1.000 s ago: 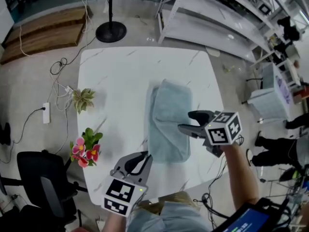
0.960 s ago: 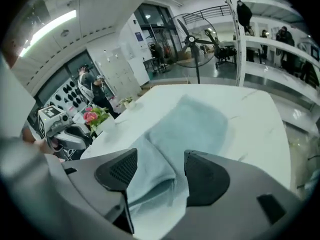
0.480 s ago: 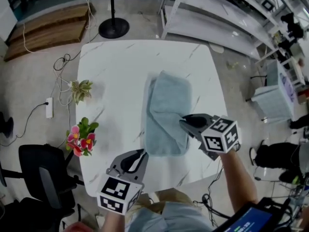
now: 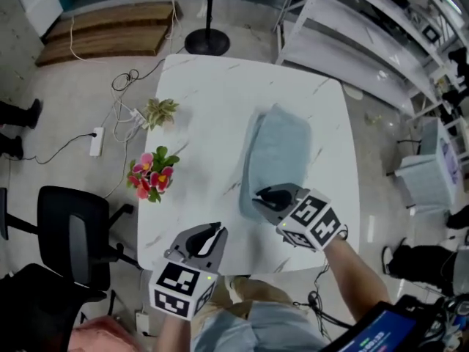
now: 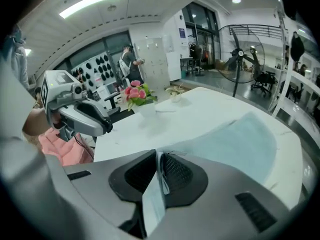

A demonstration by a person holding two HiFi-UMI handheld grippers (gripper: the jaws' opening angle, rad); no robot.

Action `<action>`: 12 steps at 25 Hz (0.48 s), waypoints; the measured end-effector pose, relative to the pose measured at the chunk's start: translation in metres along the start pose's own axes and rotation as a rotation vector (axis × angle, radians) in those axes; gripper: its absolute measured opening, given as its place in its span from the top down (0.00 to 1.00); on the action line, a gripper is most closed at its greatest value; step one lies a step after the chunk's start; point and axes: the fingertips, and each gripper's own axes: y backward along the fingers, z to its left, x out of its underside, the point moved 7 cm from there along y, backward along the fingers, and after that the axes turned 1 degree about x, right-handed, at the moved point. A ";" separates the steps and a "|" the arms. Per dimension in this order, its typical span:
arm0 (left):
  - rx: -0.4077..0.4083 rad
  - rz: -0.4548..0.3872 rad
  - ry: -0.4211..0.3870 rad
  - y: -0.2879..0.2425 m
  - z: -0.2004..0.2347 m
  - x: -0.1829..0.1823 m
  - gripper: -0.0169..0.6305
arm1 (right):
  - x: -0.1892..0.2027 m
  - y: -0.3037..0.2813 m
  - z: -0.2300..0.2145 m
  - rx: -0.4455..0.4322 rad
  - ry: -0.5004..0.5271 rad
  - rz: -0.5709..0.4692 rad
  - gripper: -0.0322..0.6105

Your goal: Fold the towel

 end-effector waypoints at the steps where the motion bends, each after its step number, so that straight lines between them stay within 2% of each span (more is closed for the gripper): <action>1: -0.001 0.006 0.005 0.002 -0.002 0.004 0.91 | 0.004 -0.008 0.004 -0.006 0.013 0.017 0.85; 8: -0.034 -0.008 0.067 0.004 0.001 0.036 0.91 | 0.023 -0.059 0.017 -0.015 0.074 0.102 0.85; 12: -0.058 -0.011 0.100 0.005 0.008 0.047 0.91 | 0.029 -0.070 0.019 0.013 0.125 0.093 0.85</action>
